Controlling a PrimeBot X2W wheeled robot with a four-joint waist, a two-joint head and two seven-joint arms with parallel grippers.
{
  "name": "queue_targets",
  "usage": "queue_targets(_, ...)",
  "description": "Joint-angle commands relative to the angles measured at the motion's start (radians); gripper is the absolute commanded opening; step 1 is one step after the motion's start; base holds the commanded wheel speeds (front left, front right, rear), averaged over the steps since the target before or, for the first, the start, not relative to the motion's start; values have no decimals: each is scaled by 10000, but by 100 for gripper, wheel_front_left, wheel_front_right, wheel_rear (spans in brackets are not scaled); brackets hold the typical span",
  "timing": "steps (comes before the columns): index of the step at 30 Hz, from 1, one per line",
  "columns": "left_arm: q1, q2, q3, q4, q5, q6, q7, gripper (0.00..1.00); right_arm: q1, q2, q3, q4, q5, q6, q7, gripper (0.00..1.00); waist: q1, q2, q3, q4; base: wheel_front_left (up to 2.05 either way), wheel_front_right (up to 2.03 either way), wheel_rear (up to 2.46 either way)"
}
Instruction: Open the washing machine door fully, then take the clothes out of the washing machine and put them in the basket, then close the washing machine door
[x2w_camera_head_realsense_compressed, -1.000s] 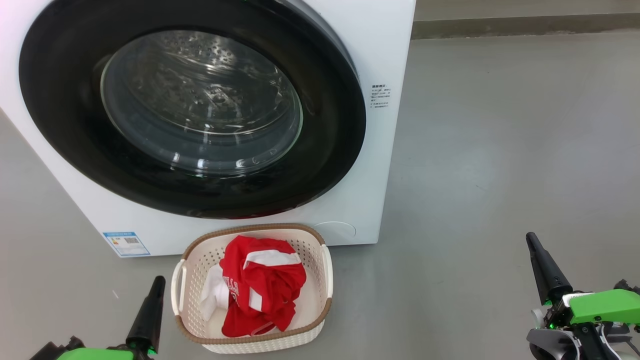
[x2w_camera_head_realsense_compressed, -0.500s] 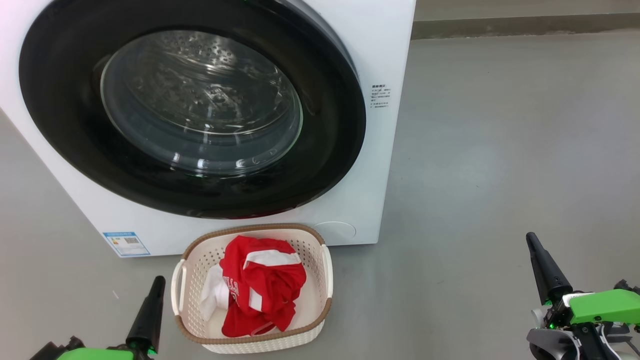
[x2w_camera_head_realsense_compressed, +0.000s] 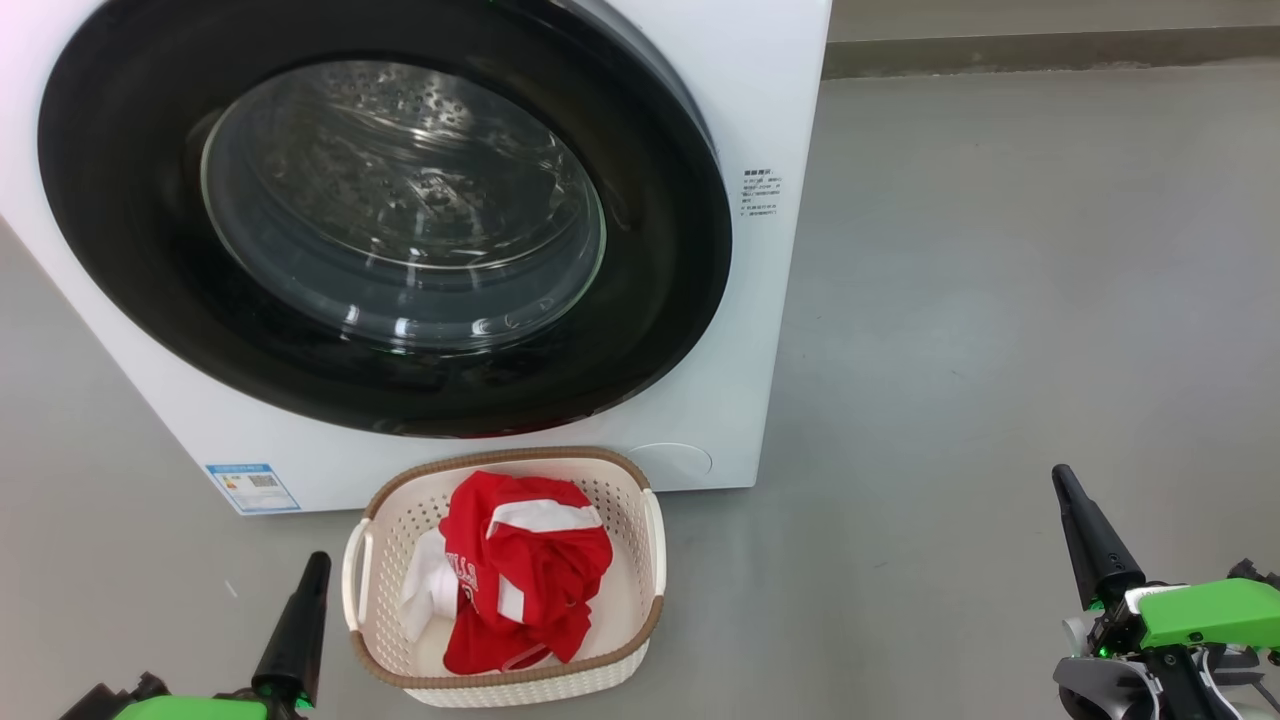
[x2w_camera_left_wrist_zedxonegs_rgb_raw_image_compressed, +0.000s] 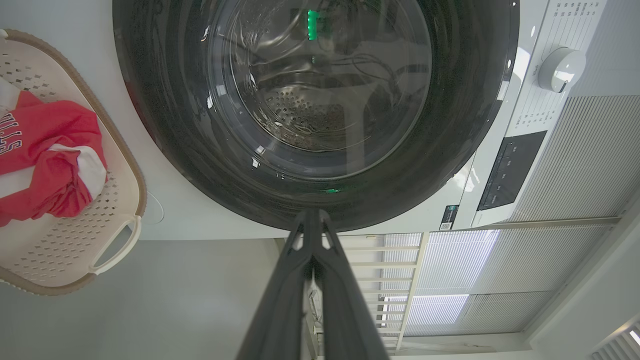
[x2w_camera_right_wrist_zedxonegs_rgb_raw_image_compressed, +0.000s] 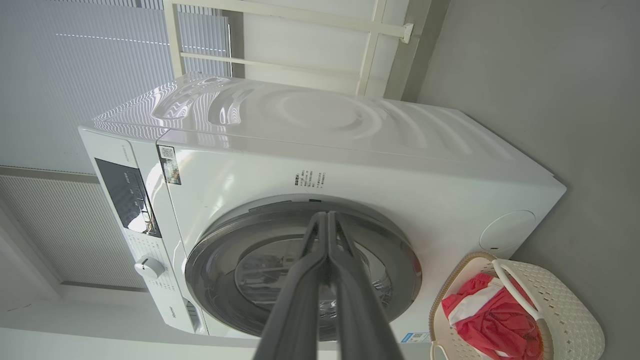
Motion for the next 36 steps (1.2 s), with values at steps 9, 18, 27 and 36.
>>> queue_targets(9,-400,79,353,-273,-65,-62,44,0,-414,-48,124,-298,-14,4,60,0,0,0,0,0,0,0,0)
queue_targets(18,-400,79,352,-273,-65,-62,44,0,-414,-47,122,-298,-15,4,62,0,0,0,0,0,0,0,0)
queue_targets(27,-400,79,352,-273,-65,-62,44,0,-414,-46,121,-297,-17,4,63,0,0,0,0,0,0,0,0)
queue_targets(36,-400,79,352,-273,-65,-62,43,0,-415,-45,119,-297,-18,4,64,0,0,0,0,0,0,0,0)
